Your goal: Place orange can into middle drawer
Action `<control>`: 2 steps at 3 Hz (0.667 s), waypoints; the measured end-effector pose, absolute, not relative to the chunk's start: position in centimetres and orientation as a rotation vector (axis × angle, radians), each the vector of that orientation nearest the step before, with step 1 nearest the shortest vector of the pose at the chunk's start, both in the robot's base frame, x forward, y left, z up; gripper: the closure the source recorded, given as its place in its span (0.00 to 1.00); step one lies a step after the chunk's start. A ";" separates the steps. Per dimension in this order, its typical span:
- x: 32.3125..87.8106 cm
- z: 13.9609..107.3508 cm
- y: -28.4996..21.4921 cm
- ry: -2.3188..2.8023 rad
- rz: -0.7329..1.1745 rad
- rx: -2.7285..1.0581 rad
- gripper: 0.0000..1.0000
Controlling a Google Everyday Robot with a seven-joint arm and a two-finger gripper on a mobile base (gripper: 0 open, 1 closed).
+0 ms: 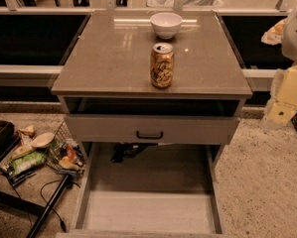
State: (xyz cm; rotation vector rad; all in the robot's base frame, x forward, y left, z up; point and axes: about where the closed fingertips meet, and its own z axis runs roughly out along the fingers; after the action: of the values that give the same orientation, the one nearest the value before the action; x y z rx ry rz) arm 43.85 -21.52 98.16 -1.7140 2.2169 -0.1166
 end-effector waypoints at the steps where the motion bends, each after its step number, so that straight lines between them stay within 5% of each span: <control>1: 43.8 98.2 -21.5 2.217 -0.117 -1.714 0.00; 2: 43.7 98.3 -21.7 2.187 -0.102 -1.648 0.00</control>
Offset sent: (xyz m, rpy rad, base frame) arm -0.0022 -0.0076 -0.0001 0.1523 -0.1158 -0.0596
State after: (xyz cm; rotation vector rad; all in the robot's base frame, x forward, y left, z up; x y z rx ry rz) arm 43.75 -21.70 98.27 -1.6478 2.1868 -0.1018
